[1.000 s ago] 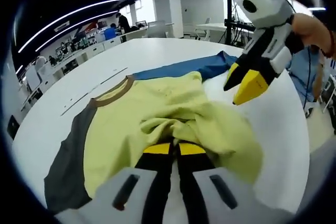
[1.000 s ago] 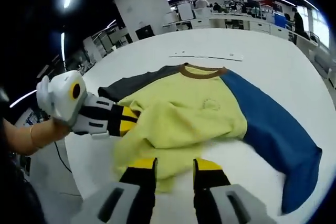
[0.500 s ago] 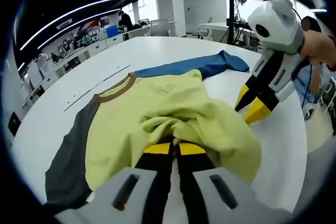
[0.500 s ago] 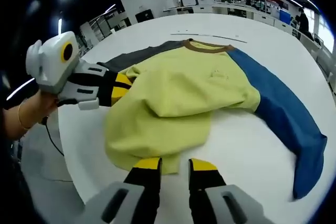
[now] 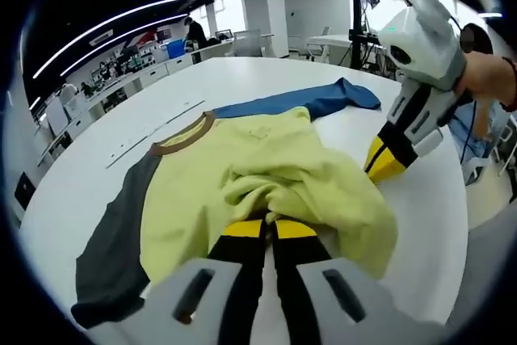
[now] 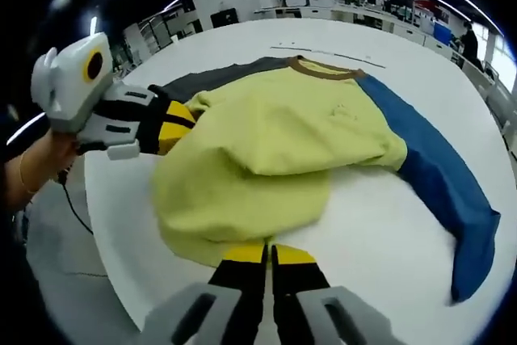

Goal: Fold the garment on the visible template until the final outline fits inside the template.

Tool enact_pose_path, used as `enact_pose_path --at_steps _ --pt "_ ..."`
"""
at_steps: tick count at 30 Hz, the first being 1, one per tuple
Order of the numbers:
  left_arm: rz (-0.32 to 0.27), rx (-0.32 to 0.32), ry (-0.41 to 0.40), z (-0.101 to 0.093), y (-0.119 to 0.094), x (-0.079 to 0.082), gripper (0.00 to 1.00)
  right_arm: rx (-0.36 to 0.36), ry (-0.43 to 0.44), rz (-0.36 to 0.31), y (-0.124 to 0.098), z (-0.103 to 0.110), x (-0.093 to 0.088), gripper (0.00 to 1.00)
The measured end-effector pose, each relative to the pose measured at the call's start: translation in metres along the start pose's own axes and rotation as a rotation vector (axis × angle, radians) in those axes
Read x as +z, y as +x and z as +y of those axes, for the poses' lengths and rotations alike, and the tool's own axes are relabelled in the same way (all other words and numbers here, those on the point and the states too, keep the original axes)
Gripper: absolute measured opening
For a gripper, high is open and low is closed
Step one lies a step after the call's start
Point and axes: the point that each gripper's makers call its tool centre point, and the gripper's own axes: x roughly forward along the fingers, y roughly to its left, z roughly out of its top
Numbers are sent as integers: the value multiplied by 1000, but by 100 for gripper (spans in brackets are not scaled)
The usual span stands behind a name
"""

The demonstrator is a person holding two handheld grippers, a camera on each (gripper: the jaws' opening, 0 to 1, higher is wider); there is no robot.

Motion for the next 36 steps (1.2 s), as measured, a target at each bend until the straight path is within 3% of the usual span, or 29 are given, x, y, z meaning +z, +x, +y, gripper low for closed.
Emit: enact_pose_path --at_steps 21,36 --pt "42 62 -77 -2 -80 -39 0 -58 83 -52 -63 -20 -27 0" --pt "51 96 -224 -12 -119 -60 0 -91 211 -107 -82 -18 -48 0"
